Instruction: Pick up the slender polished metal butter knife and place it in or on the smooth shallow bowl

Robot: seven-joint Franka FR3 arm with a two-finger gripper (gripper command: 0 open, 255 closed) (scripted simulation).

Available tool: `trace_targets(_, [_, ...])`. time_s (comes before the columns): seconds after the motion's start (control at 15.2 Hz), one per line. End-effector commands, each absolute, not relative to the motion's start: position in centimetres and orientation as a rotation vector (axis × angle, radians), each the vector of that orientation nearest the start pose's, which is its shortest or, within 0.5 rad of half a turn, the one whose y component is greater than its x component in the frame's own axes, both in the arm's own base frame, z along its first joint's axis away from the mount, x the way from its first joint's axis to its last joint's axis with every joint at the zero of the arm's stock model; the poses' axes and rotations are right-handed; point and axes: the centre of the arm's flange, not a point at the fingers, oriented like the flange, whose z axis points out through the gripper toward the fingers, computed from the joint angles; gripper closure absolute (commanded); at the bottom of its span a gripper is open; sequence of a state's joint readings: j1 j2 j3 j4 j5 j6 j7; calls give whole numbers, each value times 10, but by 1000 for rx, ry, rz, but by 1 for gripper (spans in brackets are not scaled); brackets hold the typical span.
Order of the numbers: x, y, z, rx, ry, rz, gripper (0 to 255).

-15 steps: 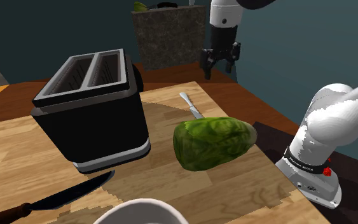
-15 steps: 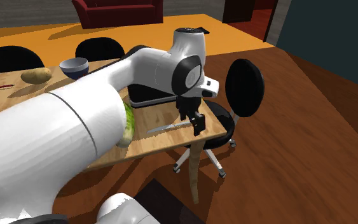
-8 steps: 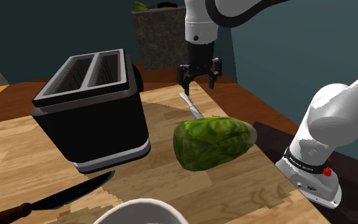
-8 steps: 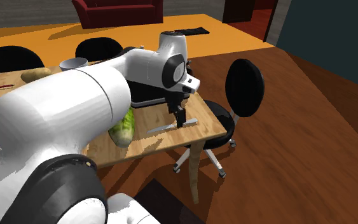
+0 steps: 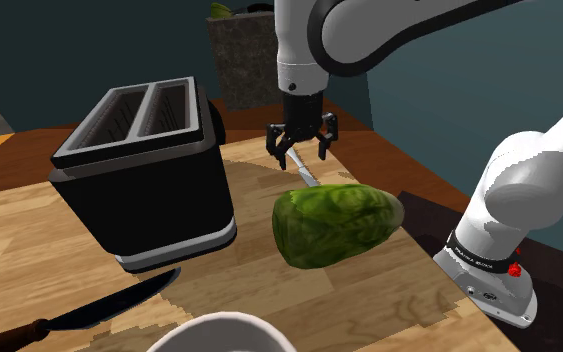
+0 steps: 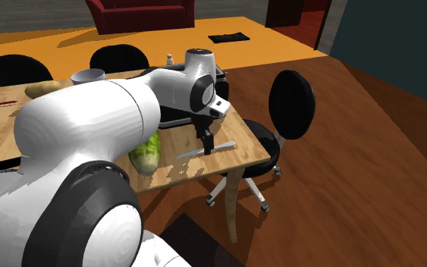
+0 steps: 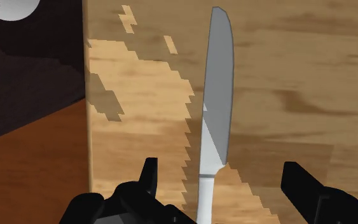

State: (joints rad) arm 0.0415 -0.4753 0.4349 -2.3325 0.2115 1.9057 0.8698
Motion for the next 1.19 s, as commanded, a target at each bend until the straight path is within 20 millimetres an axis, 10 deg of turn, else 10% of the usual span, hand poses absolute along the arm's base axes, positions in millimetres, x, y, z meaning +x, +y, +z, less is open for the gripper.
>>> trace_targets(0.0, [363, 219, 487, -3028, 779, -15, 0])
trace_targets(0.53, [363, 219, 487, -3028, 779, -15, 0])
trace_targets(0.59, [363, 219, 487, -3028, 779, -15, 255])
trace_targets(1.12, [363, 219, 487, -3028, 779, -15, 255])
